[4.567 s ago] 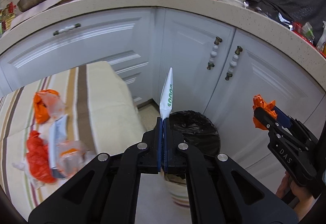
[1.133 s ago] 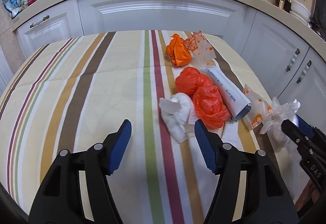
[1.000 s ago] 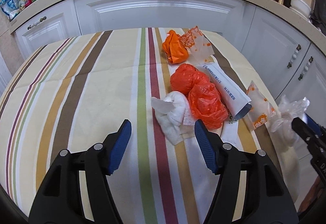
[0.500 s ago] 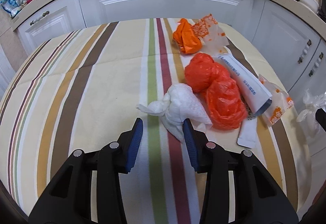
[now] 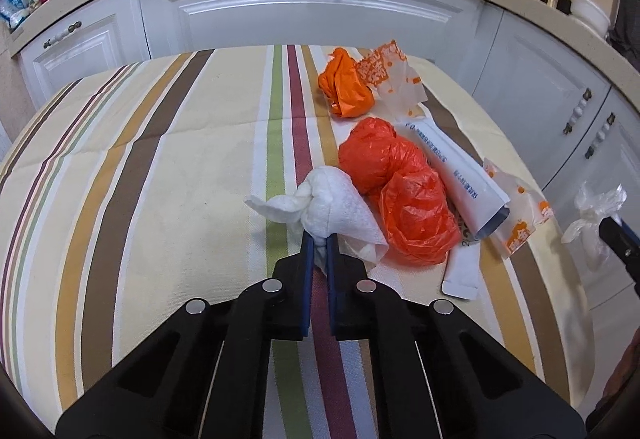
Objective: Collect trash
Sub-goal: 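Carry the clear bag with the right tool while the left tool carries the tissue, both opening over the bin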
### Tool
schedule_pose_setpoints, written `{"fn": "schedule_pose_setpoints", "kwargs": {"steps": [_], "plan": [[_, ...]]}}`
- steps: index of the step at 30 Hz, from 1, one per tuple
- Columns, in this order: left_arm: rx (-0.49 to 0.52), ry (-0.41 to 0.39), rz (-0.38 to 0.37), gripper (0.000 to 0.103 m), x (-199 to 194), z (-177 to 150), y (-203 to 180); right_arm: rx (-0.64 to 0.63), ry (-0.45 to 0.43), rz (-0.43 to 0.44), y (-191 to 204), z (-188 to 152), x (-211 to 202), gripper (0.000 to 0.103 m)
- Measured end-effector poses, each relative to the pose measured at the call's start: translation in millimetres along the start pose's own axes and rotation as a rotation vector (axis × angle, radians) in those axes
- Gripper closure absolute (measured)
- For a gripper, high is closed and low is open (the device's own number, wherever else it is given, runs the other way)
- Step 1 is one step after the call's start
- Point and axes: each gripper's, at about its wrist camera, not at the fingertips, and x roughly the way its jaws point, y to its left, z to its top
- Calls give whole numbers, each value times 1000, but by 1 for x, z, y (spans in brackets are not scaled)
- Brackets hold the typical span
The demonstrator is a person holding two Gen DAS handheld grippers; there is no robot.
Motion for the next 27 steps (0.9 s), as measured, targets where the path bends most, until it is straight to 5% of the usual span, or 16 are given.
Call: {"fn": "schedule_pose_setpoints", "kwargs": {"steps": [18, 27], "plan": [[25, -122, 44, 98, -58, 15, -1, 14, -51, -66, -18, 6, -19, 61], [109, -146, -63, 98, -68, 25, -56, 21, -96, -125, -36, 9, -38, 61]]}}
